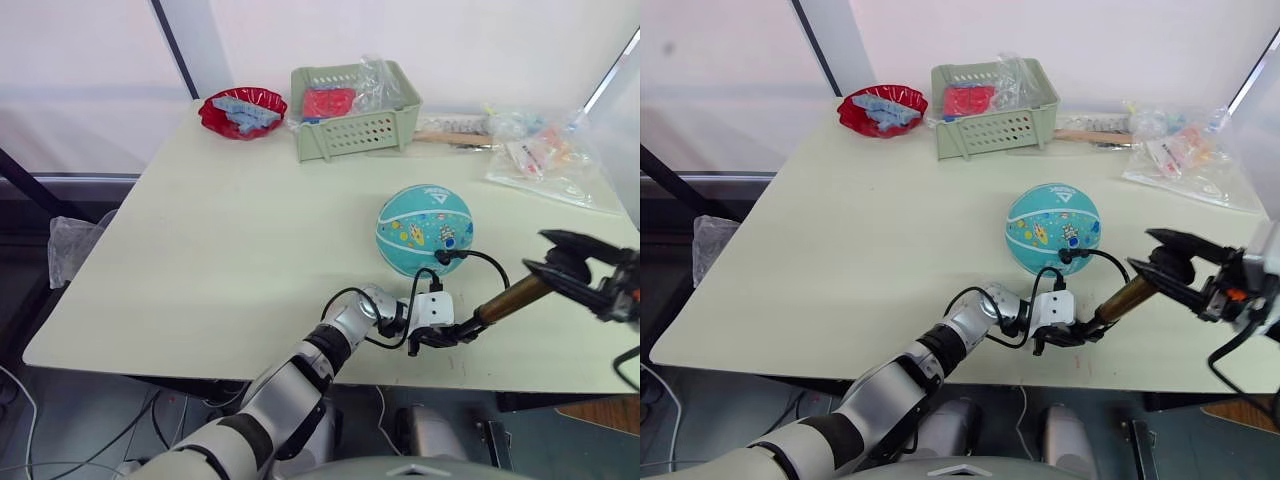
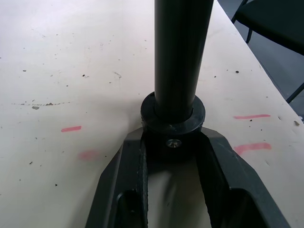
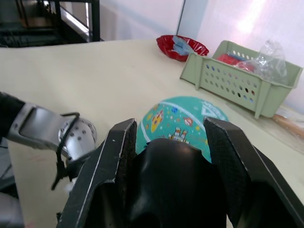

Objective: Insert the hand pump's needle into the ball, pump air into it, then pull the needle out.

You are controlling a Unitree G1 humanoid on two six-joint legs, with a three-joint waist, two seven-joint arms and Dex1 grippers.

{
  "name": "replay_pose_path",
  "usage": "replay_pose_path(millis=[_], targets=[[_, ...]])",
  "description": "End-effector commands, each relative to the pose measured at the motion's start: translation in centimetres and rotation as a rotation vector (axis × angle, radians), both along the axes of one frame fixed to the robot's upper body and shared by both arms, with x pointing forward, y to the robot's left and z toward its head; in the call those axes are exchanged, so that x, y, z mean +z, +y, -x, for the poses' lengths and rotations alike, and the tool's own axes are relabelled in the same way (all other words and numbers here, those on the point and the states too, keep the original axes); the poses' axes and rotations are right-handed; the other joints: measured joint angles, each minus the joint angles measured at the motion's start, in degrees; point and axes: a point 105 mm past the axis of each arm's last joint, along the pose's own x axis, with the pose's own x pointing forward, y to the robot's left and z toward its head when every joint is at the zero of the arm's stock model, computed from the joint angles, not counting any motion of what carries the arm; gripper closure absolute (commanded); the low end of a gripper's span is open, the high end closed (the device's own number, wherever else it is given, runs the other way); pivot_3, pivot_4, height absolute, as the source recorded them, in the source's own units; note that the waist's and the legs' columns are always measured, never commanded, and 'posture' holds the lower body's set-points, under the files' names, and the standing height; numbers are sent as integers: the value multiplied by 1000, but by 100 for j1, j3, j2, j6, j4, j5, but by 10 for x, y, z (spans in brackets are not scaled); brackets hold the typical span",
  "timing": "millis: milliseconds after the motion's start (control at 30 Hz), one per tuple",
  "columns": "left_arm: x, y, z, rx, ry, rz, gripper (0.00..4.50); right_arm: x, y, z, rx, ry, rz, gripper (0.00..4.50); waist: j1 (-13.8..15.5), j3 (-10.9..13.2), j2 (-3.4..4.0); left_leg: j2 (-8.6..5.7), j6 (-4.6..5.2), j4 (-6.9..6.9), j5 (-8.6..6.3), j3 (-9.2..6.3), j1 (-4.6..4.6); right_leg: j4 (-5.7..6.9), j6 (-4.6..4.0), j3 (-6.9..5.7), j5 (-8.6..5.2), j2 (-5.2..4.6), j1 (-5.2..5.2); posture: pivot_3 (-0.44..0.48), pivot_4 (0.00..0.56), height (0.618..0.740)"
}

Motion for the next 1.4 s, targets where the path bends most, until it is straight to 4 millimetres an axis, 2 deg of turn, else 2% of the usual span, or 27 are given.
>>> replay_pose_path(millis=[33, 167, 233, 500, 600, 700, 933, 1300, 1400], targets=[[-57, 48, 10, 90, 125, -241, 3540, -41, 5, 0, 5, 103, 48, 2742, -6, -5, 1, 0, -4, 0, -2, 0, 1, 0, 0, 1, 0, 0, 1, 0, 150, 737], [-57, 48, 10, 90, 124, -241, 3540, -70, 5, 0, -5, 114, 92, 2773, -8, -17, -7, -1, -11, 0, -6, -1, 3, 0, 0, 0, 0, 5, 1, 0, 150, 737], [-57, 48, 10, 89, 122, -241, 3540, -78, 8, 0, 4, 115, 96, 2777, -7, -25, -12, -1, -11, 0, -6, -4, 3, 0, -1, -2, 0, 8, 1, 0, 150, 737], [-56, 48, 9, 90, 119, -242, 3540, -60, 8, -3, 5, 62, 62, 2777, -4, -24, 1, -2, 6, 0, 4, -4, 2, 0, -1, 0, 0, 8, 1, 0, 150, 737], [-56, 48, 9, 89, 119, -243, 3540, -41, 2, 0, 18, 44, 39, 2777, 5, -6, 21, -2, 7, 0, 4, -3, 1, 0, -1, 0, 0, 6, 1, 0, 150, 737], [-56, 49, 9, 88, 119, -244, 3540, -11, -4, 3, 30, 18, 29, 2777, 29, 21, 66, -5, 9, 3, 5, -1, -7, 0, -2, 0, 0, 2, -2, 0, 150, 737], [-55, 48, 8, 82, 118, -244, 3540, 39, -17, 8, 37, -31, -20, 2777, 30, 46, 72, -10, 16, 1, 8, 1, -20, -4, -4, -5, 1, -6, -8, 0, 150, 737], [-55, 48, 9, 81, 118, -245, 3540, 101, -22, 16, 58, -63, -63, 2777, 28, 68, 89, -9, 16, 2, 8, 5, -25, -4, -2, -2, 1, -9, -8, 0, 150, 737], [-55, 48, 8, 83, 117, -246, 3540, 110, -23, 18, 60, -56, -52, 2777, 29, 69, 90, -9, 16, 3, 8, 5, -27, -4, -3, -3, 1, -9, -9, 0, 150, 737]])
